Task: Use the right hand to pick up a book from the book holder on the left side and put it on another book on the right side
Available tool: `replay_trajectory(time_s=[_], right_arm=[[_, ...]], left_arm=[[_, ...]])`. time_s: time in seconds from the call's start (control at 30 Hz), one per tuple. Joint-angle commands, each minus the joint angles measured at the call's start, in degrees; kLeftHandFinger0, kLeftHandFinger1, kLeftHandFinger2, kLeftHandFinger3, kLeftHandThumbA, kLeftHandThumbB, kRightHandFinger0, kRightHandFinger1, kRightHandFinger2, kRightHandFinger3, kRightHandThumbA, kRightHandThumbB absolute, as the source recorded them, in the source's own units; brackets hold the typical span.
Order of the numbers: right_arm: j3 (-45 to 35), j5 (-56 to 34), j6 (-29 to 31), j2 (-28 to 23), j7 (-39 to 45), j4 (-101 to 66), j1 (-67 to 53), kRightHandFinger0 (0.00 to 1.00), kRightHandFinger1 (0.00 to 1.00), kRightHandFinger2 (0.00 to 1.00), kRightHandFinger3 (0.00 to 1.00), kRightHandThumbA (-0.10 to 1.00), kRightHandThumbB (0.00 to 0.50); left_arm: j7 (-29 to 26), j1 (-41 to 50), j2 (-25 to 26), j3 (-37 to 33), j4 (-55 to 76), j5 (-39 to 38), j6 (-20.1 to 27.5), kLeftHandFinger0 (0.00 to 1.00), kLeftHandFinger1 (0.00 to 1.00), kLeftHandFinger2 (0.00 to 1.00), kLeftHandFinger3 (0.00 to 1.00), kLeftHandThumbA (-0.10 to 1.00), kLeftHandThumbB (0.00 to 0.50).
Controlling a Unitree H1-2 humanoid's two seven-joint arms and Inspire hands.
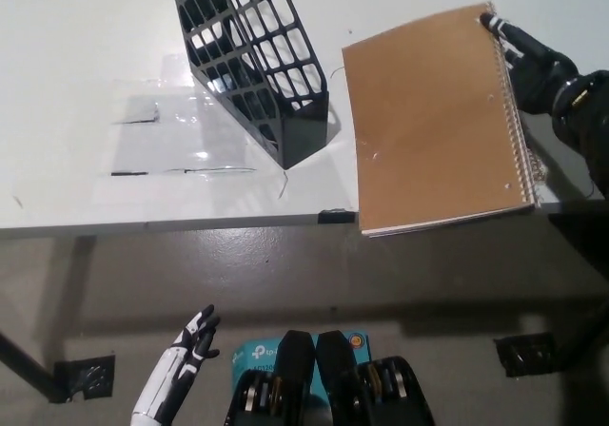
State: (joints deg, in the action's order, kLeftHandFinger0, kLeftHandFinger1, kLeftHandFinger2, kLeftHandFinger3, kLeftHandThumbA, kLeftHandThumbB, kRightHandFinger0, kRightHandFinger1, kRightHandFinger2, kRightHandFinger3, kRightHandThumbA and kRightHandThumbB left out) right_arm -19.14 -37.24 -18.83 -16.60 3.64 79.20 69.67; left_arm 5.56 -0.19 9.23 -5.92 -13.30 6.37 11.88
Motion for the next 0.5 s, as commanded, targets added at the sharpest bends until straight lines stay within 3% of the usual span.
replay_trajectory(time_s=[0.0,0.1,0.23,0.3,0.47], right_arm=[[-1.47,1.6,5.56,-3.16,1.79,-0.11,7.56,0.0,0.18,0.81,1.0,-0.1,0.061],[-1.81,2.43,6.06,-3.63,1.9,0.14,7.84,0.0,0.12,0.74,1.0,-0.1,0.111],[-1.87,3.64,5.96,-4.13,1.47,0.43,9.01,0.0,0.1,0.71,1.0,-0.1,0.115],[-2.0,4.15,5.64,-4.52,1.27,0.51,9.4,0.0,0.09,0.69,1.0,-0.1,0.083],[-2.65,4.84,6.44,-4.63,0.44,0.45,11.08,0.0,0.09,0.69,1.0,-0.1,0.111]], left_arm=[[-0.29,-1.17,0.51,0.28,0.76,0.54,2.15,0.89,1.0,1.0,1.0,0.99,0.187],[-0.25,-0.92,0.42,0.25,0.89,0.44,1.92,0.9,1.0,1.0,1.0,1.0,0.206],[-0.18,-0.92,0.8,0.45,0.99,0.39,1.77,0.91,1.0,1.0,1.0,1.0,0.206],[-0.4,-0.34,0.56,0.48,1.17,0.41,1.9,0.89,1.0,1.0,1.0,1.0,0.204],[-0.64,-0.67,0.65,0.6,1.03,0.75,1.64,0.87,1.0,1.0,1.0,1.0,0.204]])
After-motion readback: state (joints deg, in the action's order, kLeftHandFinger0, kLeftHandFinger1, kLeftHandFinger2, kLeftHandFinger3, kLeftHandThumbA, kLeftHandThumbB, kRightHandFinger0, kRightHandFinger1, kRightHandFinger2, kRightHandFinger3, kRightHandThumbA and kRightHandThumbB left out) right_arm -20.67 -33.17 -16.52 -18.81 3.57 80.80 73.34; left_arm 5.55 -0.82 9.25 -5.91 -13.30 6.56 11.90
